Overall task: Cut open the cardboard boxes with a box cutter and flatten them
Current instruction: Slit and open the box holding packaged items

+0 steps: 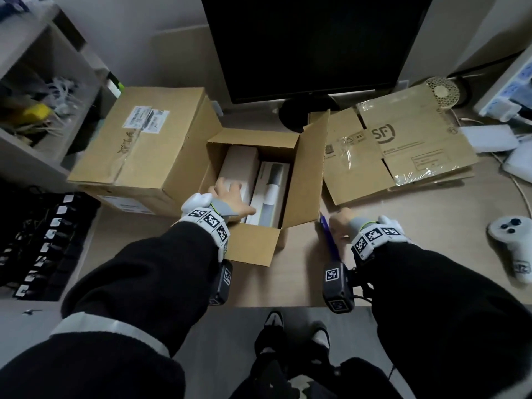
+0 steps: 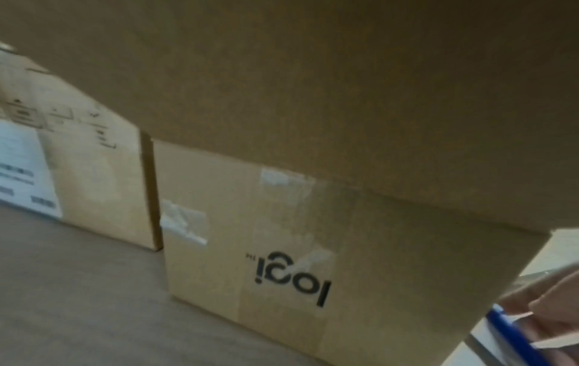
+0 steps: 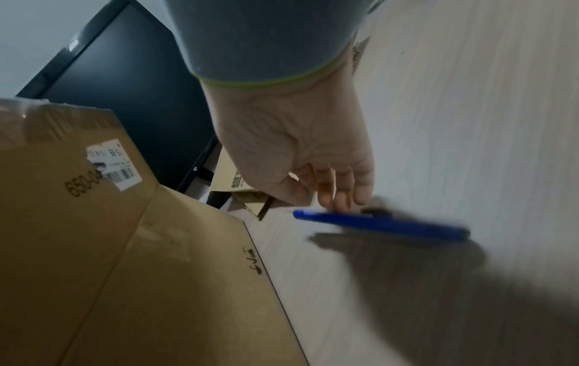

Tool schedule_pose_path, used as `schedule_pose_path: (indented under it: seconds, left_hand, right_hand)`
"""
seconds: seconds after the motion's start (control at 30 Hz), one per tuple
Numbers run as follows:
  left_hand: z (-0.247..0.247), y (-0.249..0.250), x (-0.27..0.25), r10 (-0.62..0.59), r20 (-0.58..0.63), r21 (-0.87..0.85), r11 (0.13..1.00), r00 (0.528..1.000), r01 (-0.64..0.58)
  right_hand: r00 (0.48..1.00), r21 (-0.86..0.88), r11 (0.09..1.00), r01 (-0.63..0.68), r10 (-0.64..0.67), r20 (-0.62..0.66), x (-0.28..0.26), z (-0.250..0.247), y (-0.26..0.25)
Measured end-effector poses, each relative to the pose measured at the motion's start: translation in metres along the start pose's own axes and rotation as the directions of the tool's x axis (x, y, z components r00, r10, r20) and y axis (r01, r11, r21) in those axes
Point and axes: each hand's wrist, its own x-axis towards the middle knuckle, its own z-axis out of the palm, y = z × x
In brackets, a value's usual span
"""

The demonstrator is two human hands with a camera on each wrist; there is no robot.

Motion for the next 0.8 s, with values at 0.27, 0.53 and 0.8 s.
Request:
schedule_pose_path:
  seconds: [0.27, 0.53, 0.8]
  left_hand:
    - [0.008, -0.006, 0.003, -0.005, -0.025, -0.069, 0.998, 1.000, 0.003]
    - [0.011, -0.003, 0.003, -0.005, -0.041, -0.067, 0.998, 0.999, 0.002]
    - [0.005, -0.002, -0.001, -0.047, -0.012, -0.194, 0.980, 0.999, 0.043]
  right_hand:
    - [0.995, 0.078, 0.995, 0.059, -0.052, -0.086, 0.003, -0.001, -0.014]
    - [0.748, -0.045, 0.843, 0.537, -0.500, -0.435, -0.084, -0.033, -0.104]
    - [0.844, -0.419, 0.759, 0.499, -0.536, 0.035, -0.115, 0.017, -0.152]
